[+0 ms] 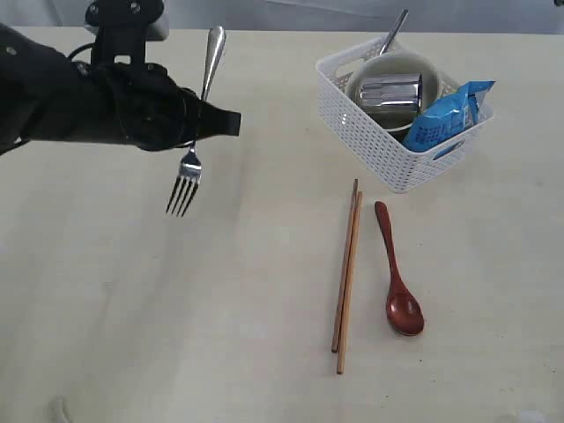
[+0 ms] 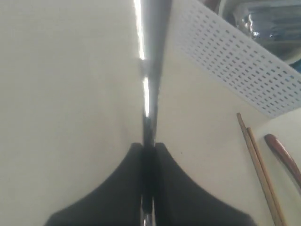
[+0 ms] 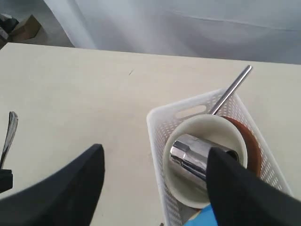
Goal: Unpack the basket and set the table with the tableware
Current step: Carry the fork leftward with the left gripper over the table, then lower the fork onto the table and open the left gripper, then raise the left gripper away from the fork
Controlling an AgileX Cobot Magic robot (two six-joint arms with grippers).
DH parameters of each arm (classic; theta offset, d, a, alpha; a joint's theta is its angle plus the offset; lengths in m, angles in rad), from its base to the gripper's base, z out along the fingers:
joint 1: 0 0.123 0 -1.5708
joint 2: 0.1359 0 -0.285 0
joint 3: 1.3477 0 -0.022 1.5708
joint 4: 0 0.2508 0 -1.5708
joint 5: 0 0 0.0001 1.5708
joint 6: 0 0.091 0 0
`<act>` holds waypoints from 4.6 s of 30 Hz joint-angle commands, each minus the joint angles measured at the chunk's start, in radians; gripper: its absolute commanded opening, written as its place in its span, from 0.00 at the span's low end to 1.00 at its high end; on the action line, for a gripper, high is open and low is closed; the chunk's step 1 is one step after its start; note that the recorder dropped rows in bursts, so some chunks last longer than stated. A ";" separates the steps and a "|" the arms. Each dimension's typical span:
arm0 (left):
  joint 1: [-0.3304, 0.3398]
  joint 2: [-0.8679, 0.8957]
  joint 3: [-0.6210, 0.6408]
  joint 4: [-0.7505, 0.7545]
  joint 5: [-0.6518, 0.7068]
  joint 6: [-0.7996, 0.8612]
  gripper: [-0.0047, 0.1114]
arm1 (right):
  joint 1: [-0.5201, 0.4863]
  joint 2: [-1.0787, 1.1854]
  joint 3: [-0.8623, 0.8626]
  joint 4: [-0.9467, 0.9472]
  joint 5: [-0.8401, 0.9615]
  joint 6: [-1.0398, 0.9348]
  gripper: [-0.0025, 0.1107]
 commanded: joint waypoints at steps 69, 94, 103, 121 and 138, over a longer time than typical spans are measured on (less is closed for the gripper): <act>-0.137 0.144 0.007 1.552 0.340 -1.939 0.04 | -0.007 -0.024 0.079 -0.047 0.055 -0.019 0.55; -0.090 0.104 0.006 1.712 0.303 -1.985 0.19 | -0.007 -0.024 0.079 -0.047 0.056 -0.019 0.55; -0.090 -0.043 0.006 1.890 0.286 -1.912 0.19 | -0.007 -0.024 0.079 -0.047 0.056 -0.019 0.55; 0.035 -0.064 -0.123 2.042 0.099 -1.871 0.04 | -0.007 -0.022 0.079 -0.047 0.027 -0.025 0.55; 0.037 0.020 -0.221 2.042 -0.052 -1.824 0.04 | -0.007 -0.022 0.079 -0.063 0.007 -0.027 0.55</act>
